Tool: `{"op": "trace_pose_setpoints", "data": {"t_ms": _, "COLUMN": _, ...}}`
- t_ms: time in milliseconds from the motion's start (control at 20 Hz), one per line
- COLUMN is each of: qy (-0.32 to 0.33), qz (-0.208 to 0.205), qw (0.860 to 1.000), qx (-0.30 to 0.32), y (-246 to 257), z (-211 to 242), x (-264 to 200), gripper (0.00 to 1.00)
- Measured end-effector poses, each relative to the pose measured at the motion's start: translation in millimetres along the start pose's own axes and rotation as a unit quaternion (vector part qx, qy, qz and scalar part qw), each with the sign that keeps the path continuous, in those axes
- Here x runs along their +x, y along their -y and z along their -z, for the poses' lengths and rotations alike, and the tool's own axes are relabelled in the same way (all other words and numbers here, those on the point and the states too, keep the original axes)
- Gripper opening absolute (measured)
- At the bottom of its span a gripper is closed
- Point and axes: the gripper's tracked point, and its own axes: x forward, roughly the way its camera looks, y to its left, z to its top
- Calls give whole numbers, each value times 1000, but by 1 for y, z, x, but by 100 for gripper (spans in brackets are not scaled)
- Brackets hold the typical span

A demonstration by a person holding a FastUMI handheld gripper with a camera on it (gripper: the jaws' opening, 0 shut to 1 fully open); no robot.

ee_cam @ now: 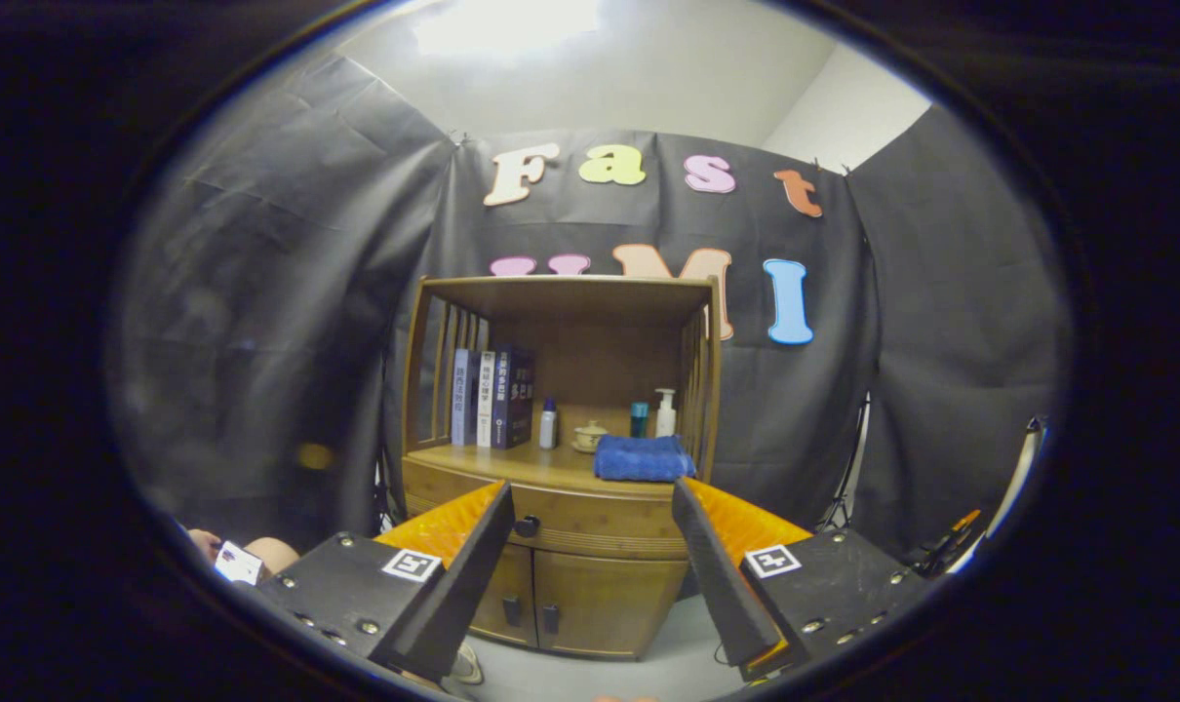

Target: Pull open the drawer, take out the items inside it, and place them on the countertop above the cabinet.

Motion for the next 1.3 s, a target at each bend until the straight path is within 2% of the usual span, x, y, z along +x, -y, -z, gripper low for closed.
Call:
{"op": "trace_pose_setpoints", "data": {"t_ms": 350, "qy": 4, "qz": -3, "qw": 1000, "qx": 8, "y": -3, "z": 0, "x": 14, "gripper": 97}}
{"op": "trace_pose_setpoints", "data": {"t_ms": 550, "qy": -17, "qz": 4, "qw": 1000, "qx": 5, "y": -7, "z": 15, "x": 39, "gripper": 97}}
{"op": "trace_pose_setpoints", "data": {"t_ms": 950, "qy": -42, "qz": 10, "qw": 999, "qx": 3, "y": -40, "z": 52, "x": 129, "gripper": 98}}
{"op": "trace_pose_setpoints", "data": {"t_ms": 1300, "qy": -54, "qz": 37, "qw": 997, "qx": 37, "y": -60, "z": 111, "x": 216, "gripper": 98}}
